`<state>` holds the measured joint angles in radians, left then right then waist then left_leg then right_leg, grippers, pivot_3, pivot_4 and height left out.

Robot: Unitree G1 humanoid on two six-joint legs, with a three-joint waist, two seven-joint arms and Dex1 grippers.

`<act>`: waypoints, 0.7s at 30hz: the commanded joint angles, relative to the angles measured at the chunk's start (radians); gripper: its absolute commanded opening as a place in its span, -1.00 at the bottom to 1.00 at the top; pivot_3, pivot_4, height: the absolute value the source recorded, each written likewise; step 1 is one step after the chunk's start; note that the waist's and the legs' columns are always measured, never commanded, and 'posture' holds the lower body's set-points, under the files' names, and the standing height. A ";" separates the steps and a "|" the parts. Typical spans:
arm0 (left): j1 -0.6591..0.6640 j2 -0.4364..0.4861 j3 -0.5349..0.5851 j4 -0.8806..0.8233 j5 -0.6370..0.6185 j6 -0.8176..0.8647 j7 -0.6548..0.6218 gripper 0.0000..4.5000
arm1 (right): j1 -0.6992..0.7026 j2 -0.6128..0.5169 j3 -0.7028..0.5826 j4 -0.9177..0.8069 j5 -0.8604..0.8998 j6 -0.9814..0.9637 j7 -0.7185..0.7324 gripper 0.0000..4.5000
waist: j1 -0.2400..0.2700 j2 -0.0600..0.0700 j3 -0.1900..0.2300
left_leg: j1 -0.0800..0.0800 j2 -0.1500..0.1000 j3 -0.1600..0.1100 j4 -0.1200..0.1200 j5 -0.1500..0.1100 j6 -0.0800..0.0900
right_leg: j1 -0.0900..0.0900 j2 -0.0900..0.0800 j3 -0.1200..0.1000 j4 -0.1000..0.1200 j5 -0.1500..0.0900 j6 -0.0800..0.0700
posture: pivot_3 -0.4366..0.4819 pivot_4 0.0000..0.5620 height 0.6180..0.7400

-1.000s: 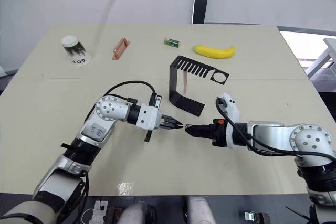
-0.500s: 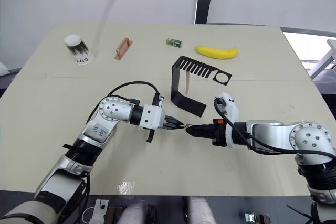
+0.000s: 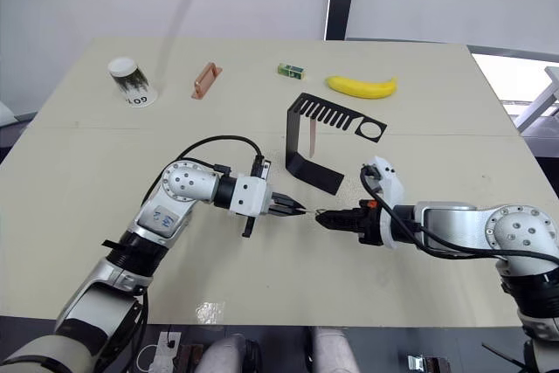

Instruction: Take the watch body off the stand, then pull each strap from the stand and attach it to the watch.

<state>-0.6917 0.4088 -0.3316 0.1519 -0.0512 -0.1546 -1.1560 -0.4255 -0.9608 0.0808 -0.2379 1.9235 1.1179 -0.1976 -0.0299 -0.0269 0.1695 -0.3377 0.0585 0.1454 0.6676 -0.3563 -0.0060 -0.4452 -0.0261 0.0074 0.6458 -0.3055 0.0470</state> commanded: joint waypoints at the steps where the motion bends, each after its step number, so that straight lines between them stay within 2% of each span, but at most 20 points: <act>1: -0.011 0.000 0.014 -0.038 -0.022 -0.008 0.001 -1.00 | -0.003 -0.012 -0.027 -0.008 0.002 -0.001 0.019 -0.29 | 0.000 0.000 0.000 | 0.000 0.000 0.000 0.000 0.000 0.000 | 0.000 0.000 0.000 0.000 0.000 0.000 | -0.05 -0.47 1.00; 21: -0.012 -0.020 0.005 -0.037 -0.020 -0.008 0.007 -1.00 | -0.014 0.000 -0.017 -0.016 0.040 -0.016 0.001 -0.29 | 0.001 0.000 0.000 | 0.000 0.000 0.000 0.000 0.000 0.000 | 0.000 0.000 0.000 0.000 0.000 0.000 | -0.05 -0.47 1.00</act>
<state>-0.6917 0.3939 -0.3323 0.1518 -0.0537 -0.1541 -1.1544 -0.4260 -0.9606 0.0808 -0.2318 1.9373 1.1142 -0.1982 -0.0293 -0.0269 0.1695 -0.3378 0.0585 0.1454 0.6677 -0.3564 -0.0060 -0.4452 -0.0261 0.0073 0.6456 -0.3055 0.0470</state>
